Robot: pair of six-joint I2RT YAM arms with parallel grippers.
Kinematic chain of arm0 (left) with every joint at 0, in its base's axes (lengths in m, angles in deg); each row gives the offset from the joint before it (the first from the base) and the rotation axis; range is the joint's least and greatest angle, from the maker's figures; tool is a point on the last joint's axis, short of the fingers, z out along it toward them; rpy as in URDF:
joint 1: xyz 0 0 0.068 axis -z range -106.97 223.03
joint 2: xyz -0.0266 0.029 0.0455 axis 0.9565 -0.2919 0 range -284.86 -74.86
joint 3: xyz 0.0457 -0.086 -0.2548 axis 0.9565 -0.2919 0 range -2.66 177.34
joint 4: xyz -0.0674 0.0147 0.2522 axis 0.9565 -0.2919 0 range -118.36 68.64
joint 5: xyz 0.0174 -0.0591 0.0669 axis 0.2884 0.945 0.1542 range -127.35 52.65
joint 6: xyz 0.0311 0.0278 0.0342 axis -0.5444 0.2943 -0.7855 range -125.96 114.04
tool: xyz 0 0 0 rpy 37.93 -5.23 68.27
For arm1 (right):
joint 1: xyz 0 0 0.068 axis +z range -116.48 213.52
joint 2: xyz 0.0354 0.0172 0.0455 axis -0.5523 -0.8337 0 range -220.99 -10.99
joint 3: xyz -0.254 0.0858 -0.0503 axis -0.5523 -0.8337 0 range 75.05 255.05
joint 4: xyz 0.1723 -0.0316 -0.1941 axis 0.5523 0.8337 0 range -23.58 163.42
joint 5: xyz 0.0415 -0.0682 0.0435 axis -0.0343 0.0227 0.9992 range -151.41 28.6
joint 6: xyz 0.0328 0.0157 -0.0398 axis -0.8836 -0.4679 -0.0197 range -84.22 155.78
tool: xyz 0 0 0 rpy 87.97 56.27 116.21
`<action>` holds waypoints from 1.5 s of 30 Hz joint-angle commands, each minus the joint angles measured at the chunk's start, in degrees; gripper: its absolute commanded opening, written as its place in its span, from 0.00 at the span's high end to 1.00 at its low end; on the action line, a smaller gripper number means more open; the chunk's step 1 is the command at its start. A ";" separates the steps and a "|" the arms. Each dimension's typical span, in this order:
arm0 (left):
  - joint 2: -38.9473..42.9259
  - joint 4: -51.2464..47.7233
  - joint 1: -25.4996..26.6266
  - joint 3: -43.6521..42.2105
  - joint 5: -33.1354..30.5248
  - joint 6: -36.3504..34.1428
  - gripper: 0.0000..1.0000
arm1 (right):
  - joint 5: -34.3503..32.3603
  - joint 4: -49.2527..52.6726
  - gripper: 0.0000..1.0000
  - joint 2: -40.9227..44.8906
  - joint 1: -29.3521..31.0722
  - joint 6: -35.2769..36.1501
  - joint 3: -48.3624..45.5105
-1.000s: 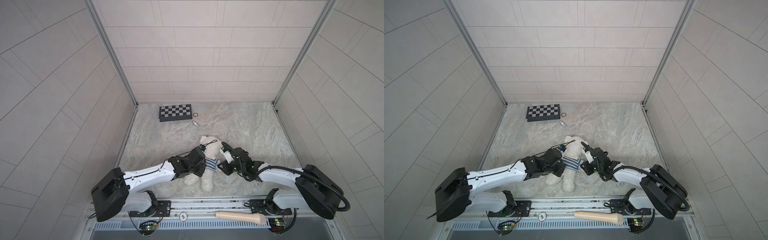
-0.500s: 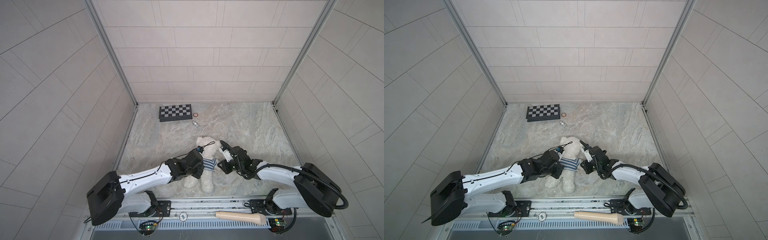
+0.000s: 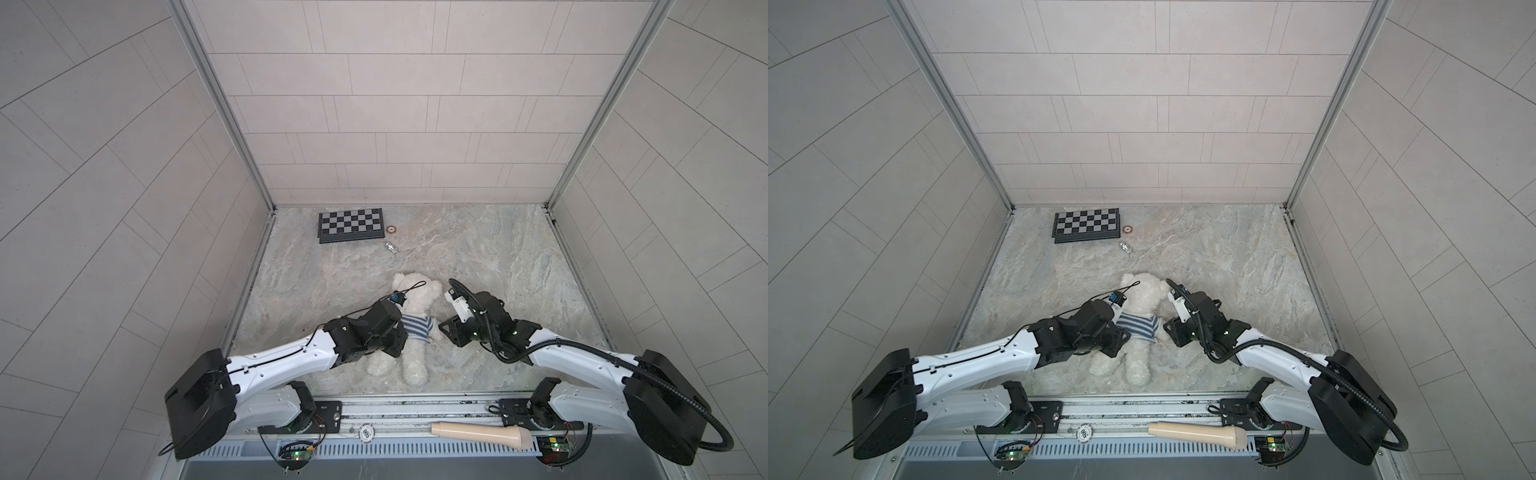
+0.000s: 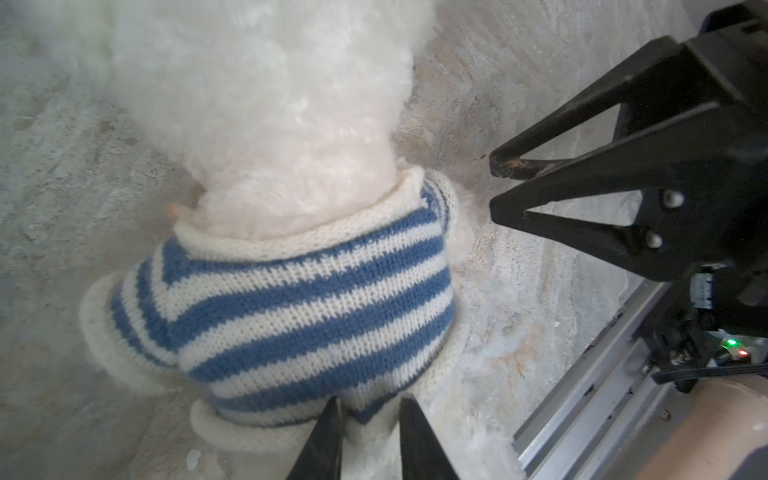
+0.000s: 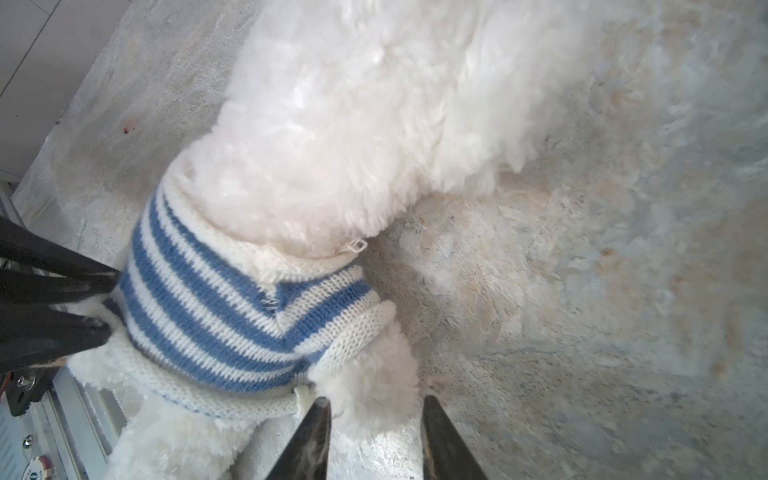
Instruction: Dress the teddy bear
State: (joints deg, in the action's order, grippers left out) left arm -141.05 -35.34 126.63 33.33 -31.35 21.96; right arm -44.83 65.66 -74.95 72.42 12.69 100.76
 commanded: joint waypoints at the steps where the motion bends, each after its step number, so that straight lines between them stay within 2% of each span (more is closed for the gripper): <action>1: 2.90 -0.45 -2.76 -0.88 2.92 0.20 0.64 | -1.85 2.87 0.58 3.86 0.83 2.07 1.83; 5: 5.98 0.70 -6.83 -0.95 5.47 0.08 0.58 | -2.77 2.27 0.57 6.47 1.69 2.00 2.30; 9: 7.13 1.77 -12.61 -1.01 8.70 -0.10 0.52 | -2.45 1.23 0.56 5.40 2.74 1.91 3.93; 12: 6.32 3.99 -17.36 -1.68 12.37 0.83 0.49 | -2.21 -0.46 0.56 3.65 4.17 1.56 5.11; 15: 4.56 7.33 -21.68 -3.02 16.11 2.57 0.40 | -2.43 -2.28 0.56 1.44 6.03 1.21 6.69; 20: 1.42 13.06 -27.29 -5.69 20.36 5.86 0.29 | -2.69 -5.55 0.55 -3.38 9.03 0.79 9.10; 27: -2.36 20.57 -28.98 -9.57 22.66 10.85 0.15 | -2.37 -8.11 0.58 -9.58 10.73 0.15 9.42; 34: -5.37 32.19 -33.93 -14.69 27.04 18.26 0.15 | -3.64 -8.61 0.62 -10.64 10.60 0.24 6.80; 38: -7.55 35.94 -34.06 -15.44 27.61 20.57 0.18 | -5.36 -8.41 0.64 -10.80 9.83 -0.29 4.25; 45: -10.55 42.35 -32.96 -17.00 29.84 23.14 0.19 | -4.92 -8.69 0.66 -11.53 7.22 -1.17 1.49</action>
State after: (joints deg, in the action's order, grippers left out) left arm -150.97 1.91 92.97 17.22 -3.41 43.33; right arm -48.59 56.88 -85.88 80.35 12.47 102.84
